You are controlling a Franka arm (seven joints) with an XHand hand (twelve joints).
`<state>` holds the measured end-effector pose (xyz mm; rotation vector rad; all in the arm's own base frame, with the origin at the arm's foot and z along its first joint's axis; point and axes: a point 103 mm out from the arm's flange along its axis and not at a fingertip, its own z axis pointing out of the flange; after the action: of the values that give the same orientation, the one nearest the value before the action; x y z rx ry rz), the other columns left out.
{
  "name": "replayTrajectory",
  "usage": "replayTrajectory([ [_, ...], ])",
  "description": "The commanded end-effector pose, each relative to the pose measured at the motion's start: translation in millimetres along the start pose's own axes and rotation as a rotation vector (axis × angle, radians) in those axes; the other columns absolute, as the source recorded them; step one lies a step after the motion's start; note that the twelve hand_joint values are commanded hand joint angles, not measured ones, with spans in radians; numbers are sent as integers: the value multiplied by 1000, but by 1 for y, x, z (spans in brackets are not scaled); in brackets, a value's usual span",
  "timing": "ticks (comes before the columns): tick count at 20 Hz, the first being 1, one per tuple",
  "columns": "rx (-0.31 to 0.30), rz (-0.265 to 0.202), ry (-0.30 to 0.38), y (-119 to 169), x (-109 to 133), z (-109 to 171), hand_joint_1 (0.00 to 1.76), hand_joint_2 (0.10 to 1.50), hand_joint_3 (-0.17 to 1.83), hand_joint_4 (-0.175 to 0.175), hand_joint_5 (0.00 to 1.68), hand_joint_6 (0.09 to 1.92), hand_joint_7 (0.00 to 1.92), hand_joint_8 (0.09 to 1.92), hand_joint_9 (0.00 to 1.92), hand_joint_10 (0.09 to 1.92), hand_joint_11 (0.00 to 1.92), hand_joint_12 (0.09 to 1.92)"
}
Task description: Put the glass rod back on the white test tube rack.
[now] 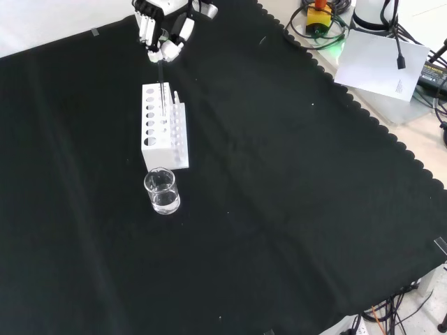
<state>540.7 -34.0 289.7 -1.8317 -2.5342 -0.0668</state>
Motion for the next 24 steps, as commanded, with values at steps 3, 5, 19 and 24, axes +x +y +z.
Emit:
replayTrajectory([
  [3,41,5,2,7,-7,21,1302,856,410,-175,1163,464,1120,1160,1745,778,1665,675],
  [5,49,2,2,9,-6,24,1302,855,412,-175,1163,465,1121,1159,1745,779,1665,675],
  [19,128,31,50,12,-17,34,1314,669,709,-175,1159,616,1251,1016,1807,723,1727,596],
  [24,146,36,53,12,-19,34,1318,686,627,-175,1155,613,1343,777,1841,641,1766,506],
])
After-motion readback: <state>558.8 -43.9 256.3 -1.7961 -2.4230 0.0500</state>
